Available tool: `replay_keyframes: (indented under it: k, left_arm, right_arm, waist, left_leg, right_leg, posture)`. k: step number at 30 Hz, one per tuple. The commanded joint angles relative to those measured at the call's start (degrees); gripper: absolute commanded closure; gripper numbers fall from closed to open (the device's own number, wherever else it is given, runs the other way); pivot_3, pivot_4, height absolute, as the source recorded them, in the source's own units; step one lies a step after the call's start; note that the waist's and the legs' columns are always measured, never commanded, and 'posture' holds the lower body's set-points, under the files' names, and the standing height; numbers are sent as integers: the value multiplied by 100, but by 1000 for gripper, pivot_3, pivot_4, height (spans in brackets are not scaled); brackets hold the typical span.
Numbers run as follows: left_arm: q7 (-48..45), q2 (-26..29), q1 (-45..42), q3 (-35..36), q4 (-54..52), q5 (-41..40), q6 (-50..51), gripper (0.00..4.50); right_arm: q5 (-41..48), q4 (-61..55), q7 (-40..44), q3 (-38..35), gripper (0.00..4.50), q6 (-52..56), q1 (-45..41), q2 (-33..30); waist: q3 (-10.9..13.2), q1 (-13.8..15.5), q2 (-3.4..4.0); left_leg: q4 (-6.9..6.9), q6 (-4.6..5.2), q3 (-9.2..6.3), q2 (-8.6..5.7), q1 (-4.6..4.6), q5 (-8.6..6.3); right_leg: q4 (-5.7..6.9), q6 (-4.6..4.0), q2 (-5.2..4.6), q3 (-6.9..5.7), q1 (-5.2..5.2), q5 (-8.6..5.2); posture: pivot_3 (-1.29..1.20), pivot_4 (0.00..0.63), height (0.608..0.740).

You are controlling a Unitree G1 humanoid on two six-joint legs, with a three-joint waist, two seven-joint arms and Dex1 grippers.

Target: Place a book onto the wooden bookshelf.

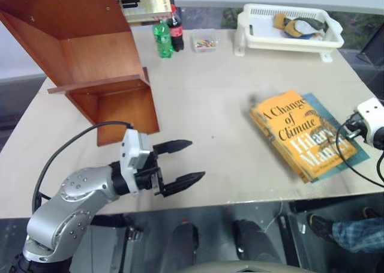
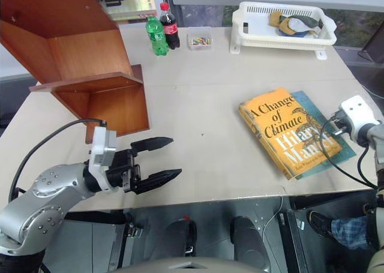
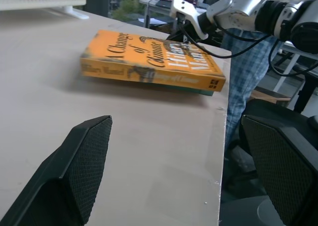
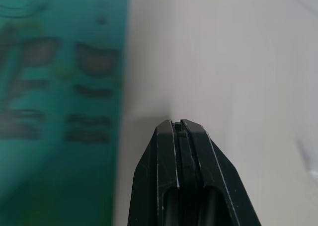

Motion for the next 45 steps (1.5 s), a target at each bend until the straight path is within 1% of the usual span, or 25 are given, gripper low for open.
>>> replay_keyframes:
  k: [1, 6, 11, 12, 14, 17, 18, 20, 23, 25, 27, 29, 31, 33, 39, 43, 45]
  left_arm:
    - [109, 0, 78, -32, -193, 61, -1, 0]
    - [347, -61, 127, -126, -207, 298, -48, 0]
    - [717, -167, 108, -224, -187, 275, 233, 0]
    - [803, -194, 98, -238, -180, 190, 343, 0]
    - [1037, -280, 18, -227, -107, -297, 803, 0]
    - [1309, -439, -167, -181, 166, -1158, 1467, 0]
    - [1418, -527, -283, -190, 287, -1390, 1637, 0]
    - [1753, -751, -583, -233, 598, -1816, 1962, 0]
    - [2257, -1105, -1098, -341, 1103, -2205, 2379, 0]
    - [2505, -1422, -1617, -455, 1612, -2473, 2686, 0]
    - [2745, -1706, -2063, -504, 2115, -2761, 3001, 0]
    - [2923, -1914, -2404, -538, 2536, -2869, 3236, 0]
    - [3055, -2114, -2703, -550, 2947, -2917, 3428, 0]
    - [3108, -2305, -2970, -577, 3322, -2839, 3551, 0]
    - [3127, -2689, -3373, -709, 3972, -2565, 3834, 0]
    - [3234, -2986, -3442, -692, 4252, -2370, 3937, 0]
    - [3319, -3221, -3505, -675, 4443, -2234, 3891, 0]
  right_arm:
    - [306, -669, 356, -112, 4429, 348, 165, 23]
    - [637, -1541, 416, -207, 4429, 961, 484, 198]
    - [749, -1993, 268, -257, 4429, 1250, 580, 315]
    - [755, -2047, 221, -290, 4429, 1249, 609, 318]
    - [770, -2164, 135, -430, 4429, 1157, 708, 244]
    - [664, -2349, 305, -547, 4429, 696, 1103, -134]
    - [776, -2458, 323, -729, 4207, 722, 1239, -197]
    - [990, -2797, 444, -1109, 3565, 630, 1644, -325]
    - [1480, -3459, 678, -1830, 2240, 435, 2227, -290]
    - [2168, -4360, 1138, -2580, 1328, 685, 2821, -262]
    - [2806, -5330, 1555, -3164, 1328, 1078, 3460, -276]
    - [3217, -6237, 1713, -3568, 1328, 1321, 4015, -209]
    - [3553, -7013, 1647, -3835, 1328, 1551, 4405, -128]
    - [3937, -7557, 1484, -4007, 1328, 1847, 4621, -84]
    - [4400, -8481, 1036, -4152, 1328, 2089, 5032, 163]
    - [4434, -8807, 858, -4144, 1328, 2001, 5281, 332]
    - [4483, -8889, 802, -4157, 1328, 1986, 5354, 369]
  waist:
    - [0, -4, 0]
    - [0, -18, 0]
    - [0, -10, 1]
    - [0, -10, 0]
    - [0, -5, 1]
    - [3, 57, 6]
    - [3, 66, 6]
    - [3, 94, 8]
    - [2, 116, 6]
    - [2, 135, 10]
    - [1, 154, 14]
    - [1, 156, 11]
    - [-1, 125, 8]
    - [0, 106, 3]
    - [-2, 156, -2]
    - [-1, 160, -4]
    - [-2, 162, -4]
  left_leg:
    - [0, 0, -1, 0, 1, 0]
    - [0, 0, -7, 6, 8, 0]
    - [3, 0, -5, 4, 8, 0]
    - [3, 0, -6, 4, 8, 0]
    - [3, 0, -9, 4, 7, 0]
    - [2, 0, -16, 3, 2, 0]
    - [3, 0, -22, 0, 0, 0]
    - [3, 0, -20, -2, 0, 0]
    - [5, 0, -25, -1, 3, 0]
    - [6, 0, -26, 0, 5, 0]
    - [8, 0, -35, 0, 5, 0]
    - [10, 0, -45, 0, 6, 0]
    - [10, 0, -46, 1, 8, 0]
    - [11, 0, -44, 1, 10, 0]
    - [15, -1, -47, -1, 8, 1]
    - [14, -1, -48, -2, 2, 1]
    - [14, -1, -47, -4, 1, 1]
  right_leg:
    - [0, 0, 1, -1, 0, 0]
    - [7, -5, 10, -2, 1, -3]
    - [12, -10, 8, -1, 1, -6]
    - [12, -8, 8, -1, 1, -5]
    - [12, -5, 8, -3, 1, -3]
    - [13, 2, 7, -9, 1, 1]
    - [13, 4, 1, -15, 1, 1]
    - [12, 7, 0, -15, 2, 2]
    - [13, 9, 4, -17, 5, 3]
    - [16, 9, 8, -16, 7, 3]
    - [17, 10, 13, -22, 12, 3]
    - [17, 10, 14, -29, 19, 2]
    - [15, 21, 16, -31, 21, -4]
    - [15, 26, 16, -30, 21, -7]
    - [16, 1, 15, -30, 22, -16]
    - [12, -8, 13, -31, 21, -13]
    - [10, -11, 11, -31, 21, -12]
  posture:
    - [0, 150, 740]
    - [0, 150, 740]
    - [0, 150, 740]
    - [0, 150, 740]
    - [0, 150, 740]
    - [0, 150, 740]
    - [0, 150, 740]
    - [0, 150, 740]
    - [0, 150, 740]
    - [0, 150, 740]
    - [0, 150, 740]
    - [0, 150, 740]
    - [0, 150, 740]
    - [0, 150, 740]
    - [0, 150, 740]
    - [0, 150, 740]
    - [0, 150, 740]
